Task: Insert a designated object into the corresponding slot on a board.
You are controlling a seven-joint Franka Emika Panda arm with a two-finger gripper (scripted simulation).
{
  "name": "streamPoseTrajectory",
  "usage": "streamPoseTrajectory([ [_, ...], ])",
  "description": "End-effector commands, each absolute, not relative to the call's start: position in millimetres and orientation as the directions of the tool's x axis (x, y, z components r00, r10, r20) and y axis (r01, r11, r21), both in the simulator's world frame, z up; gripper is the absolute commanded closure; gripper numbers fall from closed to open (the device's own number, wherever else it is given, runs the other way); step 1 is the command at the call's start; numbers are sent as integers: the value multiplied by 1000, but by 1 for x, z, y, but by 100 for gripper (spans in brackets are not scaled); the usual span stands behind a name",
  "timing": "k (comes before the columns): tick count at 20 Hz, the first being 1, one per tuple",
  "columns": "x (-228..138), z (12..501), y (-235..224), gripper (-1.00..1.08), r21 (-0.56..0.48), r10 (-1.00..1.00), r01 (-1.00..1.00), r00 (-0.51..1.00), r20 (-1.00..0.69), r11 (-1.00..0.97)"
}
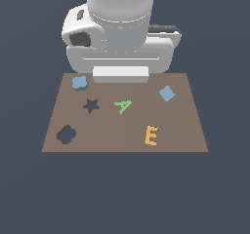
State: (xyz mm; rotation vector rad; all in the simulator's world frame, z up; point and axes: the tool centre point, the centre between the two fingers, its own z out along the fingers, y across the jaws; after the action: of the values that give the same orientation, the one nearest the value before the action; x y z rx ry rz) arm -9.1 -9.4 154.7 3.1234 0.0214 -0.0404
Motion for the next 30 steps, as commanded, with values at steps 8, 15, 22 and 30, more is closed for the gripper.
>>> streamPoseTrajectory([
  [8, -16, 148, -19, -92, 16, 30, 30, 999, -24, -999],
  [15, -36, 129, -47, -92, 13, 76, 77, 997, -20, -997],
  [22, -62, 98, -92, -92, 8, 148, 148, 989, -12, -989],
  [30, -82, 67, -138, -92, 3, 216, 216, 976, -4, -976],
])
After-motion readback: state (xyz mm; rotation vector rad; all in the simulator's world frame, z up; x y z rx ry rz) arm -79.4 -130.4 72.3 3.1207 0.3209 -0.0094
